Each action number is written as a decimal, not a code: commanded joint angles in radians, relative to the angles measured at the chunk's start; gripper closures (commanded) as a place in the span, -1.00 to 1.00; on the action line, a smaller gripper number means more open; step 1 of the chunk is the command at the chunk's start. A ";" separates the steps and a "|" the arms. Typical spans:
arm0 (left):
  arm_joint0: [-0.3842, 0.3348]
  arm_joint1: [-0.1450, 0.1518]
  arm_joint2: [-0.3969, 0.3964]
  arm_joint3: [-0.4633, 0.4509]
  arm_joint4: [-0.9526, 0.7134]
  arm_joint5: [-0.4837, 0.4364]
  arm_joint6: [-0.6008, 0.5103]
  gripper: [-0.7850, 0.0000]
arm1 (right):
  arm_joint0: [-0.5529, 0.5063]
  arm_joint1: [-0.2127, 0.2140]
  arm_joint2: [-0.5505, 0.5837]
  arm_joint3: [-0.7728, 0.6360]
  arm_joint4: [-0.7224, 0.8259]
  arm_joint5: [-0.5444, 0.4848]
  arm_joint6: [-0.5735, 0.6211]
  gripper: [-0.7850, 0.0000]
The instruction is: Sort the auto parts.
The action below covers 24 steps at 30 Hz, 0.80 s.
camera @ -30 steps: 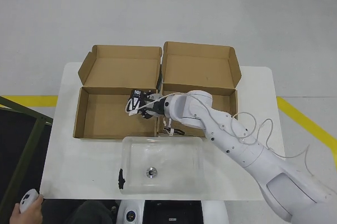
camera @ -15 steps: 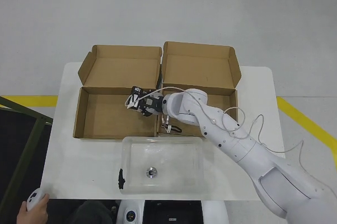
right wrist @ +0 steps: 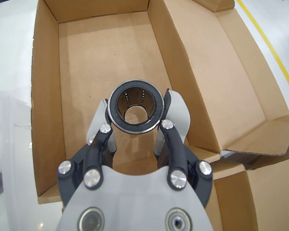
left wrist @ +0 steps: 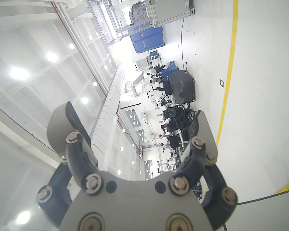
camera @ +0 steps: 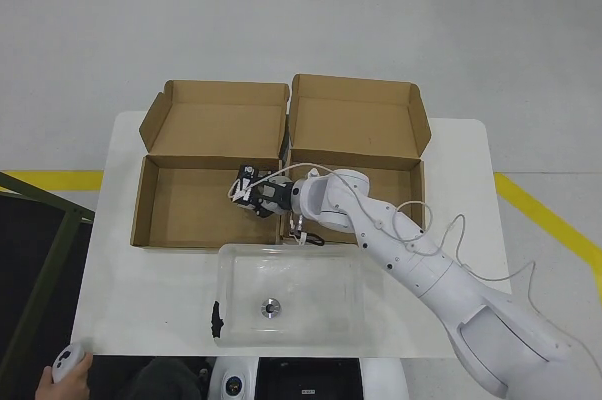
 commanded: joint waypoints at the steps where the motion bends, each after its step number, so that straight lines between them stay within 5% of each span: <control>1: 0.000 0.000 0.000 0.000 0.000 0.000 0.000 -1.00 | -0.003 0.000 0.006 0.002 -0.004 0.001 0.007 0.65; 4: 0.000 0.000 0.000 0.000 0.000 0.000 0.000 -1.00 | -0.008 0.000 0.012 0.003 -0.011 -0.004 0.019 0.34; 14: 0.000 0.000 0.000 0.000 0.000 0.000 0.000 -1.00 | -0.009 -0.009 0.022 0.003 -0.042 -0.007 0.037 0.09; 17: 0.000 0.000 0.000 0.000 0.000 0.000 0.000 -1.00 | -0.009 -0.012 0.026 0.005 -0.051 -0.007 0.038 -0.13; 24: 0.000 0.000 0.000 0.000 0.000 0.000 0.000 -1.00 | -0.014 -0.012 0.043 -0.039 -0.070 -0.025 0.037 -0.14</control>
